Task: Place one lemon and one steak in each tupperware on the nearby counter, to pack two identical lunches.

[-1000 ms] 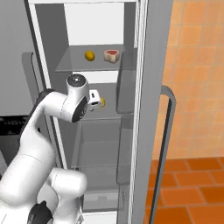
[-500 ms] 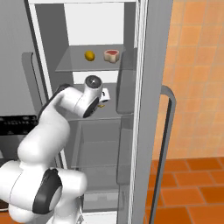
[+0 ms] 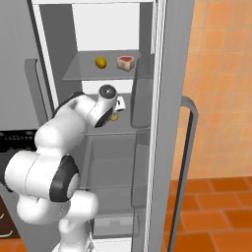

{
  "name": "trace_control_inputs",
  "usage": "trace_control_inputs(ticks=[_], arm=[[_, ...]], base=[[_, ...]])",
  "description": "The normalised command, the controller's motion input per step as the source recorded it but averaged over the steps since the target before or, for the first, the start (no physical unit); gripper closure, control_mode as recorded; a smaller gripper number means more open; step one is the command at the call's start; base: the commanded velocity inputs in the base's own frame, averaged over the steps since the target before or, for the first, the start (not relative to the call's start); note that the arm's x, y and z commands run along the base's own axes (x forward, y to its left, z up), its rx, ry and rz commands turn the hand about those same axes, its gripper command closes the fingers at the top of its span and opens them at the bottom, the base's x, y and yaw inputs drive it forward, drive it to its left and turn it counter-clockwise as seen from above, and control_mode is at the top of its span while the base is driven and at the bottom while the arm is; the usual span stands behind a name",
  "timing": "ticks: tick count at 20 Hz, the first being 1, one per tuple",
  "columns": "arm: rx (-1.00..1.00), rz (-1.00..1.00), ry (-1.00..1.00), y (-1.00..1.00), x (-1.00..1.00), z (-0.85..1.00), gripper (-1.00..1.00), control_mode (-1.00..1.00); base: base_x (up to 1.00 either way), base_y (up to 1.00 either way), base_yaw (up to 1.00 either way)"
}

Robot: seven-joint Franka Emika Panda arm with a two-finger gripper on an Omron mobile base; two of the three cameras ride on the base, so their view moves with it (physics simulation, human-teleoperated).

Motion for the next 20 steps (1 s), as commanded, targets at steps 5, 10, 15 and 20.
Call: trace_control_inputs(ticks=[5,10,15,20], arm=[[0.00,0.00,-0.01,0.00,0.73,-0.14,-1.00,-1.00],[0.00,0.00,-0.01,0.00,0.49,-0.10,-1.00,-1.00],[0.00,0.00,0.10,0.00,0.54,-0.51,-1.00,-1.00],[0.00,0.00,0.06,0.00,0.40,-0.21,-1.00,-1.00]], base=[[0.00,0.00,0.00],[0.00,0.00,0.00],[0.00,0.00,0.00],[0.00,0.00,0.00]])
